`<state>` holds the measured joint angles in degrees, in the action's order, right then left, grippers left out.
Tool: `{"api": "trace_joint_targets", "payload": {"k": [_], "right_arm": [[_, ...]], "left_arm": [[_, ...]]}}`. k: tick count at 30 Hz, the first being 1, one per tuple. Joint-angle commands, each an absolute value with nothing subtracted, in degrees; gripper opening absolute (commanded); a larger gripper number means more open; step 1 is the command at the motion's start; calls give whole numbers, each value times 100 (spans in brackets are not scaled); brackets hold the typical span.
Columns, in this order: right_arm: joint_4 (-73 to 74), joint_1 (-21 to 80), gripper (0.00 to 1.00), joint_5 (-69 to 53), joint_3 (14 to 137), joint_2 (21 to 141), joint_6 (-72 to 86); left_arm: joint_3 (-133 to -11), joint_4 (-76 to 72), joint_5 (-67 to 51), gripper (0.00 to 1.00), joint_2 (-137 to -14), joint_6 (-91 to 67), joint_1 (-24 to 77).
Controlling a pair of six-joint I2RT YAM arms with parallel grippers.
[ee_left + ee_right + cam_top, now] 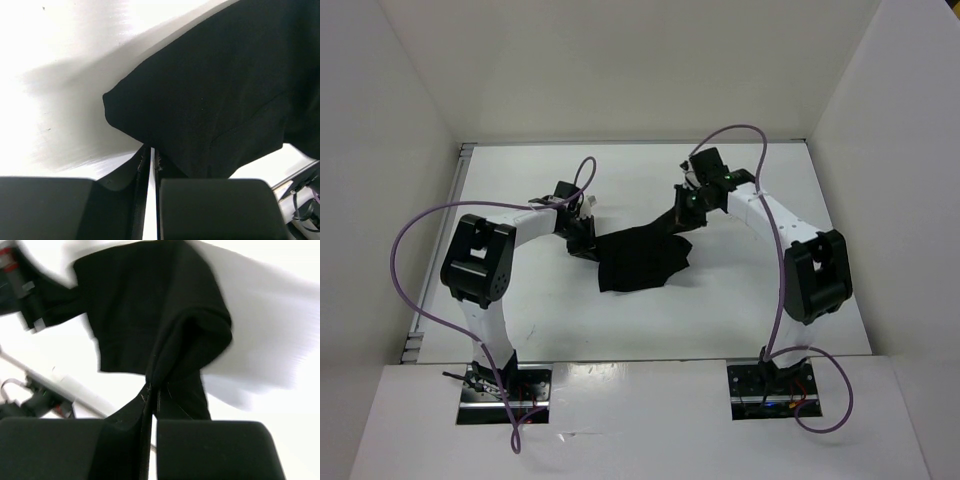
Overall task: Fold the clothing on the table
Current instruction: Fold the skirt
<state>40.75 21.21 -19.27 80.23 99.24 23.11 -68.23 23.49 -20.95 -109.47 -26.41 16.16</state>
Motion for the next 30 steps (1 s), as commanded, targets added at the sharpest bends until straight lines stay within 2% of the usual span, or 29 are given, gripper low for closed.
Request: {"api": "trace_joint_targets", "payload": {"k": [1, 16, 30], "right_arm": [[4122, 2443, 0, -2337, 8490, 9948, 2391], [3946, 3691, 0, -2725, 9632, 11487, 2452], [3577, 3797, 0, -3261, 10265, 12603, 2505]], "left_arm": [[-6750, 2285, -2136, 13, -11091, -2689, 1608], [-6750, 2285, -2136, 13, -11092, -2637, 1608], [-6750, 2285, -2083, 13, -11092, -2584, 1608]]}}
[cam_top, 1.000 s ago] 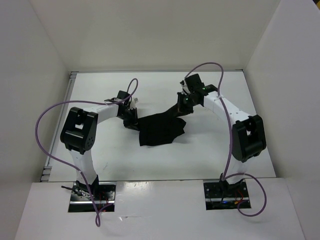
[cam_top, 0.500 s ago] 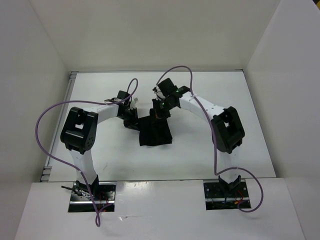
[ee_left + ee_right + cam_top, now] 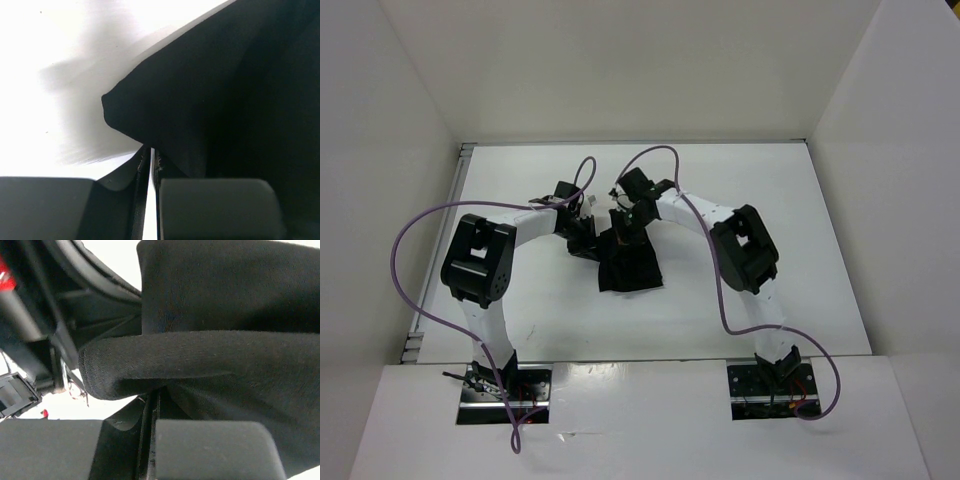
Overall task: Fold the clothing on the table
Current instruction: Fold the skirt
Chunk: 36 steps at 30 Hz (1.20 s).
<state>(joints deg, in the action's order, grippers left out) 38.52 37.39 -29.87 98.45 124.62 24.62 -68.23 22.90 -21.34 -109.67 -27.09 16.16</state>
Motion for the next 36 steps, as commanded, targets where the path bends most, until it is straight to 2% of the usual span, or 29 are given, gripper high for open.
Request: {"api": "trace_joint_targets", "payload": {"k": [1, 17, 21, 24, 28, 30, 33, 35, 36], "right_arm": [[3577, 3797, 0, -3261, 10266, 12708, 2505], [3261, 3797, 1, -3894, 10819, 13228, 2777], [3182, 3797, 29, -4207, 10819, 13289, 2777], [2796, 3797, 35, -4665, 10644, 12948, 2856], [2479, 3797, 35, -5218, 10644, 12438, 3015], [2426, 3745, 35, -5361, 10644, 12183, 3076], [2644, 3596, 27, -5353, 10704, 11902, 2911], [3003, 3420, 18, -4898, 10644, 11743, 2769], [3119, 3358, 15, -4643, 10548, 11673, 2769]], "left_arm": [[-6750, 2285, -2083, 13, -11092, -2584, 1608], [-6750, 2285, -2083, 13, -11092, -2584, 1661], [-6750, 2425, -1812, 13, -11030, -2532, 1661], [-6882, 2558, -1372, 13, -10610, -2531, 1557], [-7171, 2873, -1223, 19, -9872, -2418, 1135], [-7531, 3216, -733, 22, -9704, -2364, 1073], [-7795, 3550, -483, 22, -9379, -2206, 1072], [-7857, 3551, -807, 22, -9089, -2084, 1072], [-7857, 3499, -1348, 22, -8992, -2083, 1072]]}}
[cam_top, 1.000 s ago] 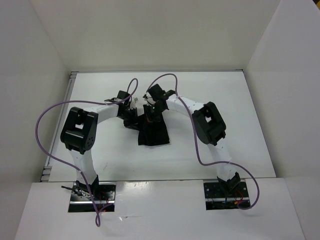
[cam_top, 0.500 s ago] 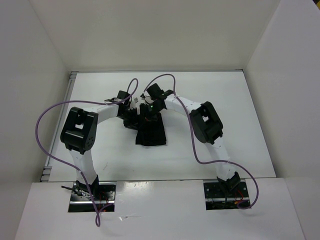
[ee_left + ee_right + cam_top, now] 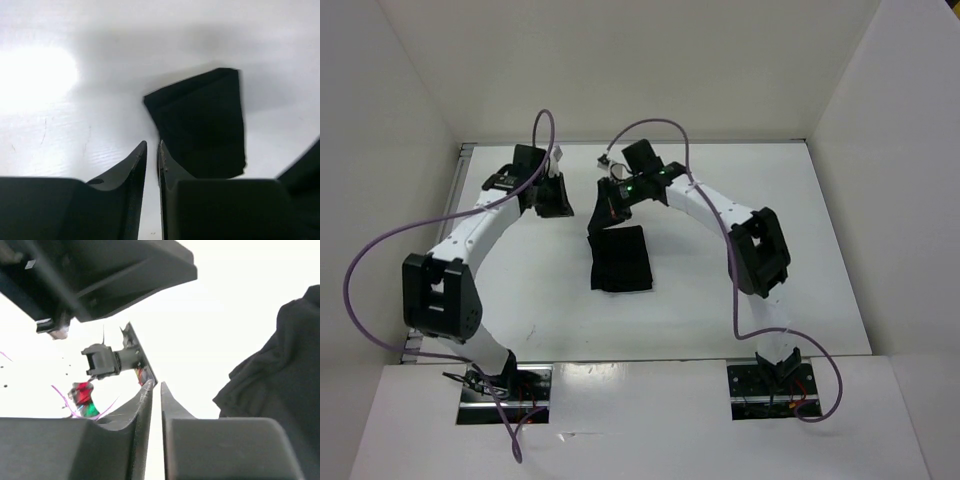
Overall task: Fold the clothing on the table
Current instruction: Fold the skirt
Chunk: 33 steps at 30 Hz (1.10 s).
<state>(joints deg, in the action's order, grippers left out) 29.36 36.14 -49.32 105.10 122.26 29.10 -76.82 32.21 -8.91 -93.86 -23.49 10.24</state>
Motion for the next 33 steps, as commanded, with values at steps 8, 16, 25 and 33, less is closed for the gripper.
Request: {"api": "trace_joint_targets", "payload": {"k": [8, 16, 25, 33], "right_arm": [[3059, 3278, 4, -3859, 9546, 11443, 2452], [2585, 3498, 3, -3752, 8921, 11812, 2628], [2268, 3779, 3, -4042, 8921, 12277, 2926], [2109, 3946, 3, -4306, 9184, 12770, 3093]], "left_arm": [[-7620, 2629, -3040, 7, -9315, -2109, 1178], [-8104, 2505, -3217, 3, -10801, -2109, 1178], [-8296, 2540, -2418, 1, -11460, -2215, 1063], [-8288, 2645, -2022, 1, -11715, -2153, 1063]]}}
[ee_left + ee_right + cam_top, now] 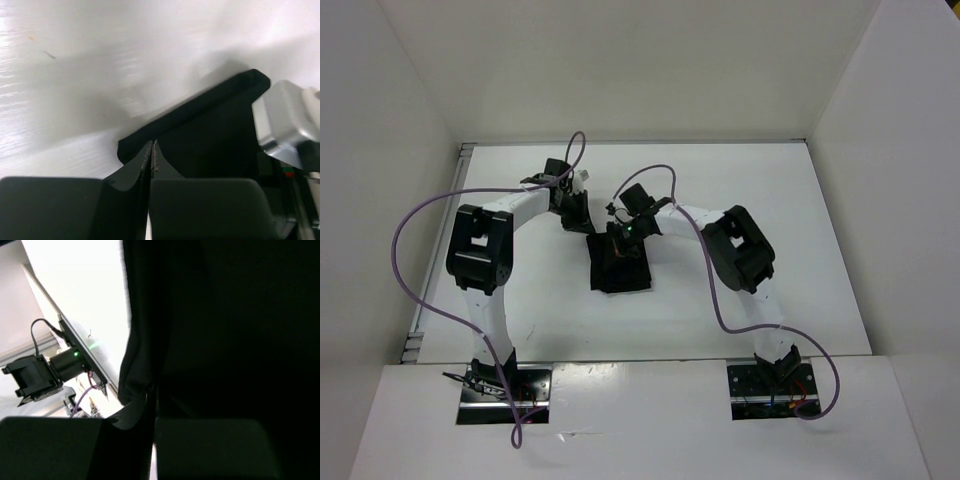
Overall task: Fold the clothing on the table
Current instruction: Fold the skirt
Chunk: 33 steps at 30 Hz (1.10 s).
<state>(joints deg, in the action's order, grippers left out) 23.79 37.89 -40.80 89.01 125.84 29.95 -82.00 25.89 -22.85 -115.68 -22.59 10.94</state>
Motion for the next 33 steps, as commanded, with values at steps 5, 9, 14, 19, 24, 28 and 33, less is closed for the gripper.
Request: {"api": "trace_joint_targets", "payload": {"k": [5, 9, 14, 19, 24, 28, 33], "right_arm": [[2135, 4166, 3, -4421, 9474, 13139, 3094], [2319, 4236, 2, -4273, 9527, 13210, 3033], [2680, 4236, 2, -3956, 9589, 12467, 2796], [3373, 3930, 6, -2572, 9765, 11173, 2672], [3428, 2992, 35, -1513, 8695, 9611, 2750], [3086, 2243, 41, -1669, 7421, 8545, 2865], [2971, 1556, 46, -1872, 6382, 7841, 2795]], "left_arm": [[-8174, 2646, -1898, 1, -11769, -2153, 1063], [-8174, 2706, -1846, 0, -11882, -2101, 1011], [-8394, 2891, -2073, 3, -11532, -2039, 949], [-8438, 2883, -2294, 38, -10191, -1986, 897], [-7508, 2410, -2355, 47, -8522, -2039, 896], [-6523, 2198, -2251, 50, -7411, -2301, 896], [-5670, 2145, -1961, 54, -6348, -2602, 896]]}}
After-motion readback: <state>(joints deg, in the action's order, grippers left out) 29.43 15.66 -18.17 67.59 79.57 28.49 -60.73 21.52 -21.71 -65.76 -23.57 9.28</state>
